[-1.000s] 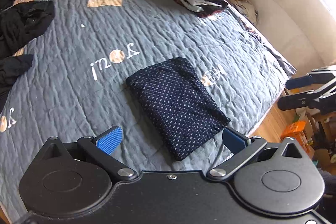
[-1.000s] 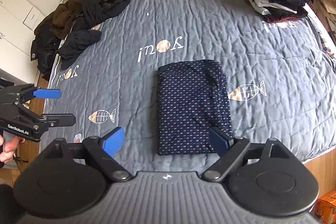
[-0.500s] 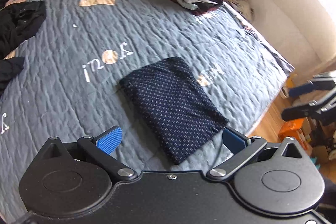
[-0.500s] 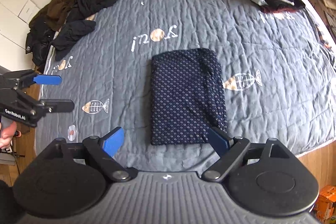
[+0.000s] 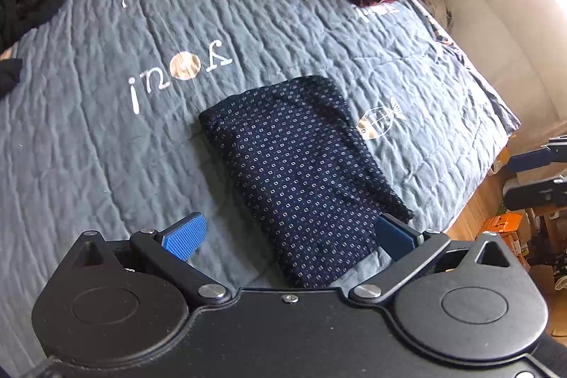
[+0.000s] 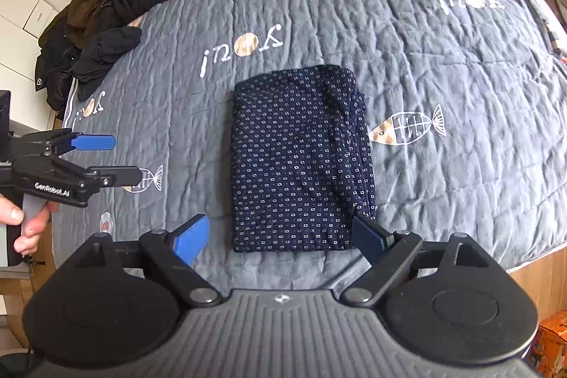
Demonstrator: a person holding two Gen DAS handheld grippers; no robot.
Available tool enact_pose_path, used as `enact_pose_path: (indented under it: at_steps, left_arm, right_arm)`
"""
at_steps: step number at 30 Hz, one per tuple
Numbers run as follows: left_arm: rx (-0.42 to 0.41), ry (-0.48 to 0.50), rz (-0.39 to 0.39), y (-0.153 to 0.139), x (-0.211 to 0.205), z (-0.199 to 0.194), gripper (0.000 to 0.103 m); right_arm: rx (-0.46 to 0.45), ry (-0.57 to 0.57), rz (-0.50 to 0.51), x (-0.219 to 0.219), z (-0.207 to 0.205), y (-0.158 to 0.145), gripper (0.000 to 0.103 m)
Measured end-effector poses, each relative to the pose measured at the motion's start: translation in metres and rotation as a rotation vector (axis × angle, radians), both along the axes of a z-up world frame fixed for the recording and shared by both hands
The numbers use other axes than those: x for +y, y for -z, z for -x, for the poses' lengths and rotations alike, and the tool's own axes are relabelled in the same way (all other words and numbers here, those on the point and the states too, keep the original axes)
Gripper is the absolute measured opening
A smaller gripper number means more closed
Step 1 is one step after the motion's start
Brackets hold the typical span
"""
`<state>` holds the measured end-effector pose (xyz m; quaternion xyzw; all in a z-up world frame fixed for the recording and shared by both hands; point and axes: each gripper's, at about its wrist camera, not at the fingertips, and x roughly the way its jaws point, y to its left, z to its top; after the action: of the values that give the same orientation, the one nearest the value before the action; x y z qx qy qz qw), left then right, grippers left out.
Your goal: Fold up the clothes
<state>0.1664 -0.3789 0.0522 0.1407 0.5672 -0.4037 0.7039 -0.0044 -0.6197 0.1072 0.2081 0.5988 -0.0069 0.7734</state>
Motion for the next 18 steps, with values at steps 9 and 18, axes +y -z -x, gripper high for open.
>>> enact_pose_path:
  at_steps: [9, 18]
  left_arm:
    - [0.031, -0.016, 0.009, 0.045, -0.015, -0.019, 0.102]
    - [0.042, -0.023, -0.027, 0.095, -0.02, -0.044, 0.103]
  right_arm:
    - [0.011, -0.025, -0.075, -0.018, -0.019, 0.051, 0.087]
    - [0.019, -0.025, -0.122, -0.03, -0.034, 0.096, 0.087]
